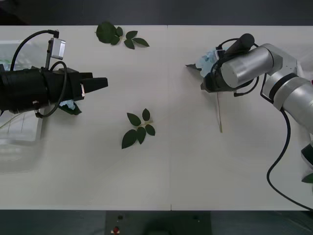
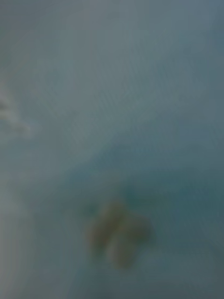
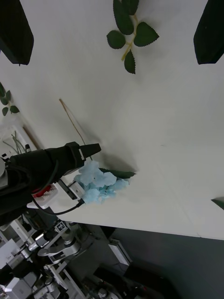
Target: Put the red flowers into the right box and the blue flowers into the left box
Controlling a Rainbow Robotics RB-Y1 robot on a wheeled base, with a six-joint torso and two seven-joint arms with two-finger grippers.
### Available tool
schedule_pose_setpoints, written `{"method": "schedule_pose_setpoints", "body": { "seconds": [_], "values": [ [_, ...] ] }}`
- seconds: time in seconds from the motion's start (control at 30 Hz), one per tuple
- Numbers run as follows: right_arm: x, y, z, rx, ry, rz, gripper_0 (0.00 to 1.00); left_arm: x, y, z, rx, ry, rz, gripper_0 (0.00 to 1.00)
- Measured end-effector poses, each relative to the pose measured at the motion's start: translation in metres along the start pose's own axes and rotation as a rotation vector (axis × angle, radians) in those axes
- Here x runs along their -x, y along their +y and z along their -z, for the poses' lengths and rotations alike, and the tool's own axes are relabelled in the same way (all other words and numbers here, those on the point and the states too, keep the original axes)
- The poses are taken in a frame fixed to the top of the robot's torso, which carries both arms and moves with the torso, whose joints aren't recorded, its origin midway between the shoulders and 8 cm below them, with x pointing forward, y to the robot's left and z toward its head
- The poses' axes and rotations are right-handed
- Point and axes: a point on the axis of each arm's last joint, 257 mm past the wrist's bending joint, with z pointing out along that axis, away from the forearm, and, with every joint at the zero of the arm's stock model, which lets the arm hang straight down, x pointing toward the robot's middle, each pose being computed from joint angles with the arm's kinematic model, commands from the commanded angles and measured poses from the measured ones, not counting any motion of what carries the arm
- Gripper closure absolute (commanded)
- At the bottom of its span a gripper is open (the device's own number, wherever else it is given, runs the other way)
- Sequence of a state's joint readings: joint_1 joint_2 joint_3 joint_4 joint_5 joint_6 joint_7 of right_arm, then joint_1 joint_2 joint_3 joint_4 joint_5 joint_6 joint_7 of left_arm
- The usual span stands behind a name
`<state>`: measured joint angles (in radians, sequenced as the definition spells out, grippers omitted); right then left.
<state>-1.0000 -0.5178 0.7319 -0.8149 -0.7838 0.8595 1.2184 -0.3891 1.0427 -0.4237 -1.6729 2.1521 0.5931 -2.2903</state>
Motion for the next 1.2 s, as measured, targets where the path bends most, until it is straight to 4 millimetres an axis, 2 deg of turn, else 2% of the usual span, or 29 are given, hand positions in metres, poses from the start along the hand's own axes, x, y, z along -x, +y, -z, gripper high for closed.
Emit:
{"method": "schedule_pose_setpoints", "body": {
  "seconds": [0.13,0.2,0.3,0.47,0.53,0.57,0.87,0.97,1.1,1.2],
  "values": [
    [0.004,0.006,-0.001,0.017,-0.015,-0.003,0.64,0.0,0.0,0.0,-0.002,-0.002,0.005,0.0],
    [0.004,0.008,-0.001,0.019,-0.014,-0.003,0.71,0.001,-0.001,0.0,-0.005,-0.004,0.009,0.0],
    [0.004,0.008,-0.001,0.019,-0.014,-0.003,0.72,0.001,-0.001,0.0,-0.005,-0.004,0.004,0.0],
    [0.004,0.008,-0.001,0.019,-0.016,-0.003,0.84,0.001,-0.001,0.0,-0.005,-0.004,0.004,0.0],
    [0.006,0.008,-0.001,0.021,-0.022,-0.002,0.97,0.001,-0.001,0.0,-0.005,-0.004,0.004,0.0],
    [0.007,0.009,-0.001,0.023,-0.027,-0.002,1.0,0.001,-0.001,0.0,-0.005,-0.004,0.004,0.0],
    [0.009,0.009,-0.001,0.026,-0.033,0.045,1.0,-0.001,0.0,0.001,-0.003,-0.003,0.007,0.0],
    [0.009,0.019,0.002,0.08,-0.025,0.007,1.0,-0.002,0.0,0.001,-0.003,-0.002,0.008,0.0],
    [0.013,0.025,0.016,0.168,0.01,-0.042,1.0,-0.002,0.0,0.001,-0.003,-0.002,0.007,0.0],
    [0.024,0.03,0.037,0.275,0.021,-0.012,1.0,-0.002,0.0,0.001,-0.002,-0.002,-0.007,0.0]
  ]
}}
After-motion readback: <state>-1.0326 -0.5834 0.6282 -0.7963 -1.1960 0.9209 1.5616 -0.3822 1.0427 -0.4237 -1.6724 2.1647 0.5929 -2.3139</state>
